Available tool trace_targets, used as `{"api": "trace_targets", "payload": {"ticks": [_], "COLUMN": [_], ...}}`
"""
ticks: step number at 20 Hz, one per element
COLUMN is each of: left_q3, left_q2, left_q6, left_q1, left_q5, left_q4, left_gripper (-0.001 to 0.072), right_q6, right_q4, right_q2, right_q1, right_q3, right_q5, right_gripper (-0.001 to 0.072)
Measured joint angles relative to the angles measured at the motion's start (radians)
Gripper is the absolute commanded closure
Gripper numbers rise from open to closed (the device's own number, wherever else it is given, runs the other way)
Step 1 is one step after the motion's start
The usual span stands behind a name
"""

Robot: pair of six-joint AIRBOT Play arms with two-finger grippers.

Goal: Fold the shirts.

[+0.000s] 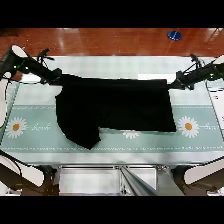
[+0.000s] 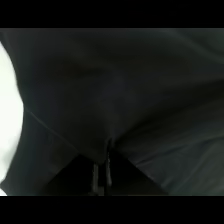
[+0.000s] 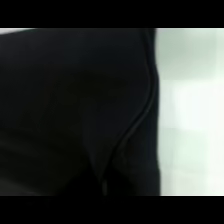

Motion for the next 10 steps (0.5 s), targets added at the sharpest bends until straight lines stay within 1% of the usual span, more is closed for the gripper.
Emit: {"api": "trace_targets", "payload": {"ticks": [1, 5, 6, 8, 10], "left_q3": [-0.013, -0.036, -0.040, -0.076, -0.172], "left_q2": [-0.003, 0.006, 0.018, 0.067, 0.152], "left_q6": [-0.007, -0.034, -0.043, -0.052, -0.055], "left_q1": [-0.003, 0.000, 0.012, 0.047, 0.098], "left_q5": [-0.006, -0.079, -0.094, -0.125, -0.120], "left_q4": [0.014, 0.005, 0.014, 0.018, 0.018], "left_gripper": [0.0198, 0.0198, 0.0199, 0.0198, 0.0199], "right_q6": [0.010, 0.053, 0.061, 0.077, 0.094], "right_q4": [-0.007, -0.010, -0.034, -0.095, -0.134], "right_q2": [0.000, 0.030, 0.057, 0.137, 0.250], "right_q1": [0.005, -0.009, -0.026, -0.063, -0.115], "right_q3": [-0.015, -0.043, -0.050, -0.100, -0.221], "right_q5": [-0.016, -0.006, 0.003, 0.012, -0.027], "right_gripper": [0.0294, 0.0295, 0.0295, 0.0295, 0.0295]}}
